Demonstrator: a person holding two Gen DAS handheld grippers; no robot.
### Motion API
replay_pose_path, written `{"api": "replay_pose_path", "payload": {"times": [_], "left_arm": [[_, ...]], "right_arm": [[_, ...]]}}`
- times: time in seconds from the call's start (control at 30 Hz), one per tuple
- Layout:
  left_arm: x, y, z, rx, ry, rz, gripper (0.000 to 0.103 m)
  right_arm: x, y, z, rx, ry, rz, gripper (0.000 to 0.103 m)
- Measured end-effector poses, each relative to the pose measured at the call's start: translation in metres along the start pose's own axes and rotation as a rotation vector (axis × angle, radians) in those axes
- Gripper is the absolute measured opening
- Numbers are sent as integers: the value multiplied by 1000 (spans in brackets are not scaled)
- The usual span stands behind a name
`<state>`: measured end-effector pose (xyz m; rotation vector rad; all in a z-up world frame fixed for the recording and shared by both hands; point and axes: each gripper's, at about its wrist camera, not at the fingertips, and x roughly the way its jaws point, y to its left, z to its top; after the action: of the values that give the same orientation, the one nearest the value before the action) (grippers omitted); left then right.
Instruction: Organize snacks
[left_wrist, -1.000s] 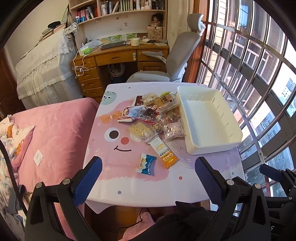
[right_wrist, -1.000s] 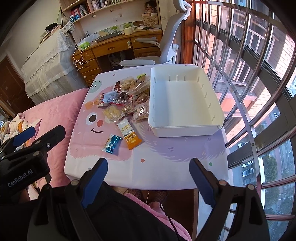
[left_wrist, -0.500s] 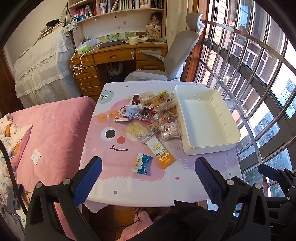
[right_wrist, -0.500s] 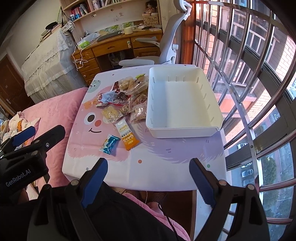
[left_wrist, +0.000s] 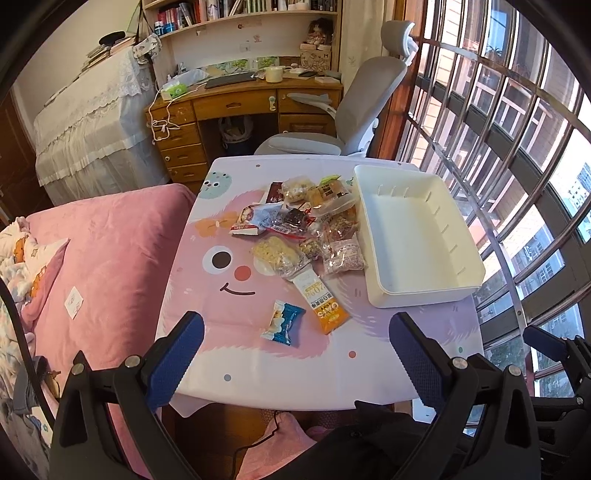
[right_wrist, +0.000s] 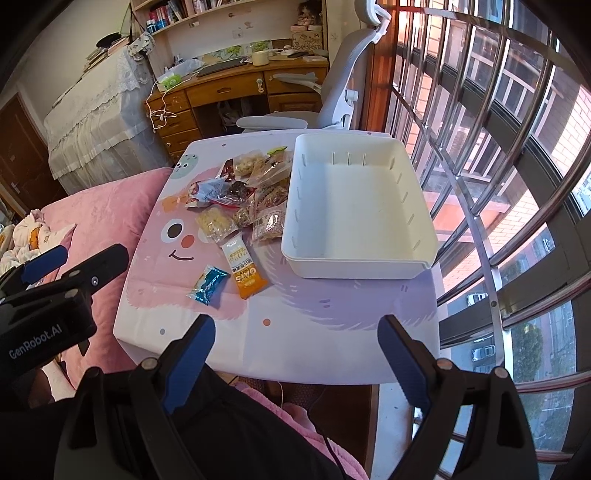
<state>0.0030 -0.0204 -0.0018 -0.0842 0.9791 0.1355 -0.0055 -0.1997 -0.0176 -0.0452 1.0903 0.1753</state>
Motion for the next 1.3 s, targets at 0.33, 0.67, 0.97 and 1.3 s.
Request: {"api": "replay_pose_path", "payload": {"times": [0.33,0.67,0.97,1.3], "left_arm": [[2,7,-3,-50,17,10,100],[6,18,5,-34,34,50,100],[22,39,31,29,44,7,100],[59,74,58,110,142,-39,100]], "right_arm": [[4,-1,-2,-39,2,55,90],[11,12,6,-58,5,94,90],[20,28,19,-9,2,76,90],[32,59,37,61,-27,31,90]]}}
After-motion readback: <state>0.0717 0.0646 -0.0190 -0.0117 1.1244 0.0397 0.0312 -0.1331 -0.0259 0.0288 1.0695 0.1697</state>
